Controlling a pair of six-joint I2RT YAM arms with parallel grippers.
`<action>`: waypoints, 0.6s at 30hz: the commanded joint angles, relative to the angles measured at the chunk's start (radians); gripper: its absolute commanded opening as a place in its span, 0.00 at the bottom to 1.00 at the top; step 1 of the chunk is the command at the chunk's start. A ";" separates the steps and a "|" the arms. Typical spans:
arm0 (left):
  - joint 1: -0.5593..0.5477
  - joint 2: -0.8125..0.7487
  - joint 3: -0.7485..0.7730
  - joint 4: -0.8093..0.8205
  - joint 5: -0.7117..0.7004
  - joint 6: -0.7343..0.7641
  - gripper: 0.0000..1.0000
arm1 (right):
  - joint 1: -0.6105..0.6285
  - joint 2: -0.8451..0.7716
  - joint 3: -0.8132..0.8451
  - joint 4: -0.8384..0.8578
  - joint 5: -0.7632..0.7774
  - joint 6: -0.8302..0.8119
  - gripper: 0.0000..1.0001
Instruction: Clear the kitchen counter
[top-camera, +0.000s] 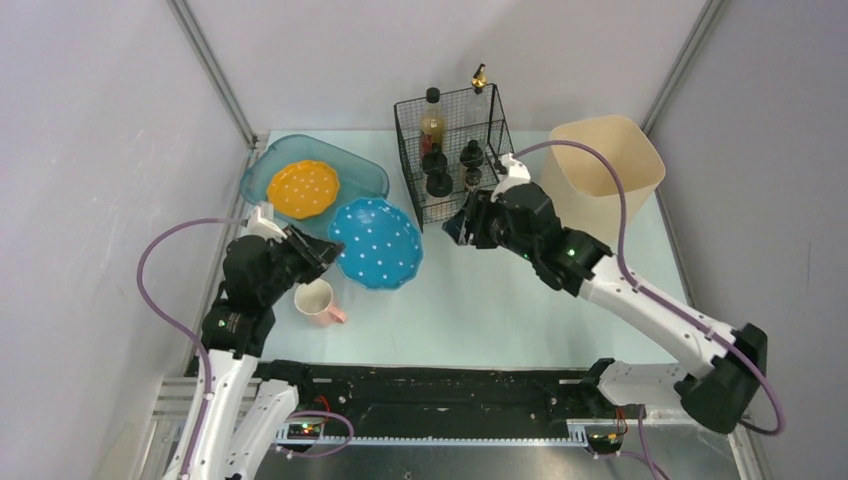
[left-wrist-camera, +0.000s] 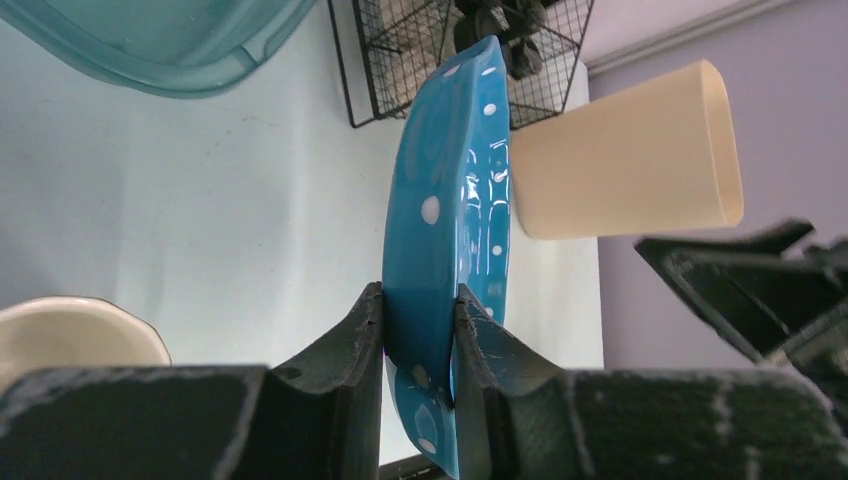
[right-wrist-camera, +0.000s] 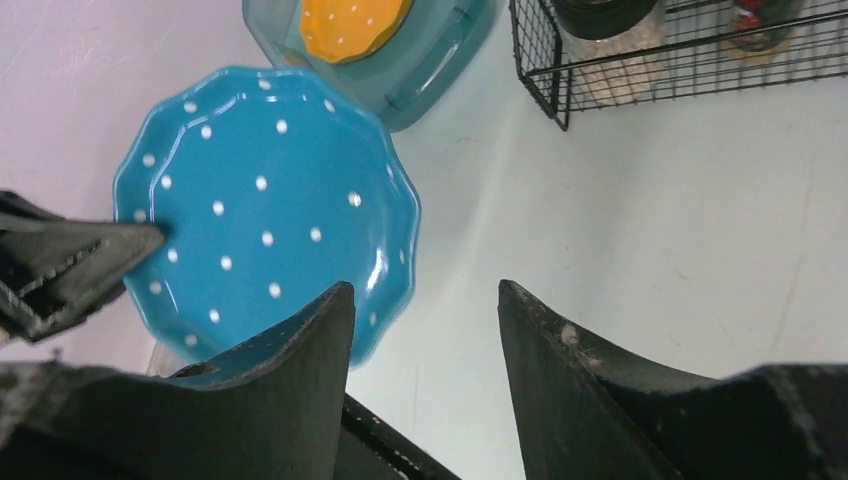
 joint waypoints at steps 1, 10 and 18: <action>0.070 0.028 0.132 0.209 0.029 -0.027 0.00 | 0.029 -0.118 -0.039 -0.064 0.121 -0.055 0.59; 0.255 0.186 0.165 0.302 0.045 -0.081 0.00 | 0.075 -0.381 -0.172 -0.145 0.174 -0.053 0.60; 0.360 0.365 0.153 0.491 0.003 -0.179 0.00 | 0.115 -0.503 -0.196 -0.217 0.150 -0.063 0.60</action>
